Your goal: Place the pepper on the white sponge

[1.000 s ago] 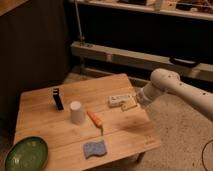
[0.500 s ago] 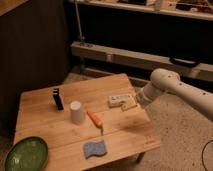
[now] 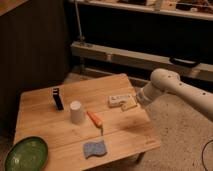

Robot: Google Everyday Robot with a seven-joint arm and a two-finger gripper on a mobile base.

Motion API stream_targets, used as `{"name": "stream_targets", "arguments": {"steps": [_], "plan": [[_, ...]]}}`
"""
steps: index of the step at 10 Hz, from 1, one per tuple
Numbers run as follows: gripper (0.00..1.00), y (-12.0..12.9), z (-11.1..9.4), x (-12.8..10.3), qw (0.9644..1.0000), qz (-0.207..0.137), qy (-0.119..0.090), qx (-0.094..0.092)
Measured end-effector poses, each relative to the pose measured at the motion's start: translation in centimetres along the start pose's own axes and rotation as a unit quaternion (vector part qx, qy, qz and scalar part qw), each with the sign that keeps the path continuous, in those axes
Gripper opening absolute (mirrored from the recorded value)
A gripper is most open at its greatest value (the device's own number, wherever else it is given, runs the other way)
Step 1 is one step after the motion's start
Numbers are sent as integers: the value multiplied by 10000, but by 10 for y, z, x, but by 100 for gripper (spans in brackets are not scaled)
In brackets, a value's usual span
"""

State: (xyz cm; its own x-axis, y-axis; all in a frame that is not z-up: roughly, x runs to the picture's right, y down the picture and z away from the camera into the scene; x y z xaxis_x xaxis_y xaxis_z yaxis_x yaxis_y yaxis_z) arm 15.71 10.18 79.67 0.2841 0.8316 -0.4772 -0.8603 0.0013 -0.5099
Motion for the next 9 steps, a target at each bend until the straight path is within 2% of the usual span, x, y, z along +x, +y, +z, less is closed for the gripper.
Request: {"name": "stream_targets", "arguments": {"steps": [3, 5, 6, 9], "plan": [[80, 2, -1, 1, 10000, -63, -18, 51], [80, 21, -7, -1, 9985, -476, -204, 194], [80, 41, -12, -4, 9964, -755, -283, 247], [80, 103, -9, -10, 9852, -1636, -439, 262]]}}
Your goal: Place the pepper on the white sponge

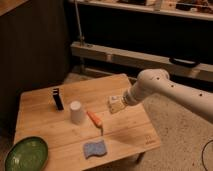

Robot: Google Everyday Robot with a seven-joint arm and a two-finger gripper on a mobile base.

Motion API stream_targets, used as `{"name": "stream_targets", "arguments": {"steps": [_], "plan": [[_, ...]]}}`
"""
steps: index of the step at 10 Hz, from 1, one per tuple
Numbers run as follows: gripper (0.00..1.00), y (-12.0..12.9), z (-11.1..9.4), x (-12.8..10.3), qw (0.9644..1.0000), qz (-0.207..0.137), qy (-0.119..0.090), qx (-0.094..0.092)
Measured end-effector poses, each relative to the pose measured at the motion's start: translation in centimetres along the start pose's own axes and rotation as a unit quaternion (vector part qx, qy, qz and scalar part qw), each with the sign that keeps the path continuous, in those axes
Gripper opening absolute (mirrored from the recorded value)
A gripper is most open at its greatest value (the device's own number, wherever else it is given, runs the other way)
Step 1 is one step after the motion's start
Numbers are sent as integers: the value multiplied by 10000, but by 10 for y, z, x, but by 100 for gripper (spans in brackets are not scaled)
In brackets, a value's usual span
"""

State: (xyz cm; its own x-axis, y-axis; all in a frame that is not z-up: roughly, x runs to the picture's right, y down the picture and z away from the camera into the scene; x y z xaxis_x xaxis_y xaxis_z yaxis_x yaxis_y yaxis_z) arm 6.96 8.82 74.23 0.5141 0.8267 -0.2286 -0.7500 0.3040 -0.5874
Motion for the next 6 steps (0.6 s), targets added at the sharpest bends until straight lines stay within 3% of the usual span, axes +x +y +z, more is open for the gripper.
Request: {"name": "stream_targets", "arguments": {"steps": [2, 6], "plan": [[80, 22, 14, -19, 9988, -477, -57, -95], [80, 39, 36, -32, 9968, -800, 18, -63]]}}
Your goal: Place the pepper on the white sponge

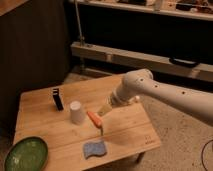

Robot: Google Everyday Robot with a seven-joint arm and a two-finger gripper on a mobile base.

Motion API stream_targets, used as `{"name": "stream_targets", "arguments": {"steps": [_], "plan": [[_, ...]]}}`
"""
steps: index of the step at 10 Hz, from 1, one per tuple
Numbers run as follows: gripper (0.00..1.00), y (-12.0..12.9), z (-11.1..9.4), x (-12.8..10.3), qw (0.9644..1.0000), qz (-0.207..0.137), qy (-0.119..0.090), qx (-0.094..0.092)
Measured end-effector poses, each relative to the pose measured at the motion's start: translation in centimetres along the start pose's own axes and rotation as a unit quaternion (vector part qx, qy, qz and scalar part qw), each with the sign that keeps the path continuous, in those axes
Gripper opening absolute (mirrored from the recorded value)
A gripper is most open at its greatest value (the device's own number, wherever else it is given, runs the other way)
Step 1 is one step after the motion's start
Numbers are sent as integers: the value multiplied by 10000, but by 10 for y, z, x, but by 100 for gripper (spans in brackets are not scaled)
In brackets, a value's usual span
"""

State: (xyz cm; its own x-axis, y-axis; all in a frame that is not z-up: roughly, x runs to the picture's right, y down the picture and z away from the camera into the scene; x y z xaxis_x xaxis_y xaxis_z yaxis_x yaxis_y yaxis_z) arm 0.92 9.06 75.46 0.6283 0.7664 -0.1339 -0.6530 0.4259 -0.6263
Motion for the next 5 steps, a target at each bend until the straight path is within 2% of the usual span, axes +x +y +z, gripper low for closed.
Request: {"name": "stream_targets", "arguments": {"steps": [5], "plan": [[80, 8, 48, -8, 9993, -52, 379, 31]]}}
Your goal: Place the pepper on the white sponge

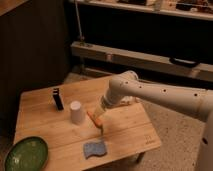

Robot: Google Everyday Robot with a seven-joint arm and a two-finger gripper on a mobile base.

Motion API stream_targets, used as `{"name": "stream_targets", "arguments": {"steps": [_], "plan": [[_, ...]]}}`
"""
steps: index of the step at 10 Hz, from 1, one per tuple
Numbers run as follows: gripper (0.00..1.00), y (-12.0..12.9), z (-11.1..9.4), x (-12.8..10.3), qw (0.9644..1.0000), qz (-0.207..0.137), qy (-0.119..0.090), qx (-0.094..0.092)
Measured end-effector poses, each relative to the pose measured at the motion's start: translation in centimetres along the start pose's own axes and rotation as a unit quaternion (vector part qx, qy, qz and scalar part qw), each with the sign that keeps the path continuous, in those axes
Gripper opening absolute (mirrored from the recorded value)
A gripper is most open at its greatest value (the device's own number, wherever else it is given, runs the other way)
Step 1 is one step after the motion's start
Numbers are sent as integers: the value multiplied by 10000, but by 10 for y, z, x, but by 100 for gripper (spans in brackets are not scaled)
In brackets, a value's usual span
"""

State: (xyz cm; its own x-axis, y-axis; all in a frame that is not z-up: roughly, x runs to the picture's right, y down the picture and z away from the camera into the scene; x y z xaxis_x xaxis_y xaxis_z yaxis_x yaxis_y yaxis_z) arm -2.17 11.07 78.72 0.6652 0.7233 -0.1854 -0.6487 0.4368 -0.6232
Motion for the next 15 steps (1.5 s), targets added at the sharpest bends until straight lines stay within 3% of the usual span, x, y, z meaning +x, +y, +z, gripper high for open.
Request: {"name": "stream_targets", "arguments": {"steps": [3, 7, 10, 13, 15], "plan": [[80, -2, 27, -12, 9994, 6, 325, 84], [80, 4, 60, -6, 9946, 93, 1007, 228], [80, 10, 76, 9, 9914, 107, 1265, 329], [80, 16, 91, 17, 9897, 38, 1406, 277], [67, 19, 94, 19, 9887, 6, 1473, 262]]}}
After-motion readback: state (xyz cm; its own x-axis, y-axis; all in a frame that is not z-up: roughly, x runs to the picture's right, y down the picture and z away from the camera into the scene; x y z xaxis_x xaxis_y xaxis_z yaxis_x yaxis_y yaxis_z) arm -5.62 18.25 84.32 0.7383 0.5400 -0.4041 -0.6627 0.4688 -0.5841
